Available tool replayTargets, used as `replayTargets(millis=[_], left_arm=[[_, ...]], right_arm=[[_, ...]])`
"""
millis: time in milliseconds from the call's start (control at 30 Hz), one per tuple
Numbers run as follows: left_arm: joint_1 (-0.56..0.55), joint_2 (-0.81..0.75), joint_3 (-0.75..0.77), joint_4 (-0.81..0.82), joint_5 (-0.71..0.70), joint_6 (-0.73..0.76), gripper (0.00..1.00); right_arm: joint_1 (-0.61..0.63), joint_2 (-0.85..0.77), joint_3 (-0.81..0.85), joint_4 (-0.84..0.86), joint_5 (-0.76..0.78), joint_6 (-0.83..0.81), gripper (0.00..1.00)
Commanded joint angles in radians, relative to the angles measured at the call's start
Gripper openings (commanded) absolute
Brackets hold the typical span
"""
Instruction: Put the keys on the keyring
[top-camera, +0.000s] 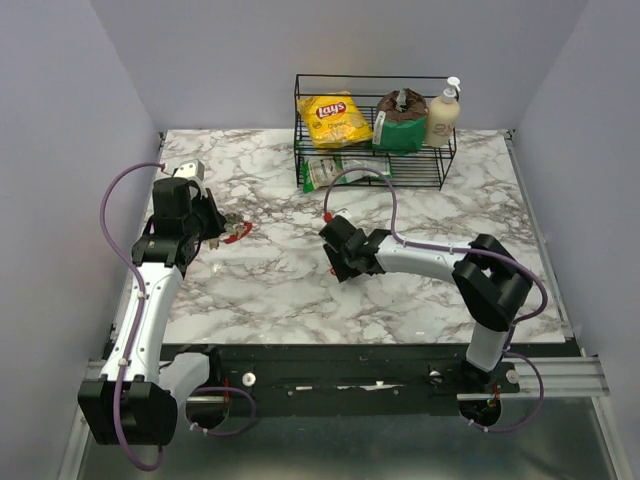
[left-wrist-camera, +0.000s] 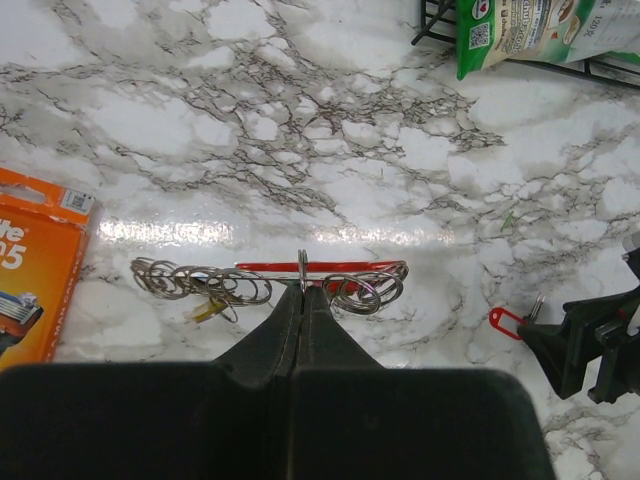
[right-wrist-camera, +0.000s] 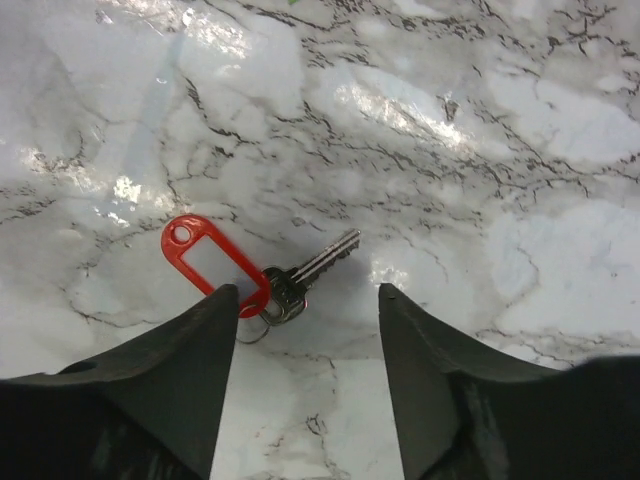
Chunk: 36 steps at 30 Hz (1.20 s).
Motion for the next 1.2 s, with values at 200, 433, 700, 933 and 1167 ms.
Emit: replayTargets(millis=[200, 433, 700, 933, 1167], left_arm=[[0.007, 0.010, -0.016, 0.053, 0.067, -0.008, 0.00], [0.007, 0.014, -0.022, 0.062, 0.092, -0.012, 0.00], [0.007, 0.017, -0.024, 0.064, 0.103, -0.011, 0.00], [0.007, 0.024, -0.027, 0.062, 0.103, -0.006, 0.00], [0.007, 0.030, -0.025, 0.061, 0.104, -0.005, 0.00]], right_arm=[[0.002, -0.028, -0.022, -0.053, -0.019, 0.030, 0.64], [0.002, -0.085, -0.061, -0.012, -0.100, 0.023, 0.60], [0.020, -0.102, -0.077, 0.044, -0.155, -0.026, 0.57], [0.028, -0.129, -0.083, 0.071, -0.172, -0.034, 0.56], [0.040, -0.091, -0.094, 0.093, -0.217, -0.046, 0.50]])
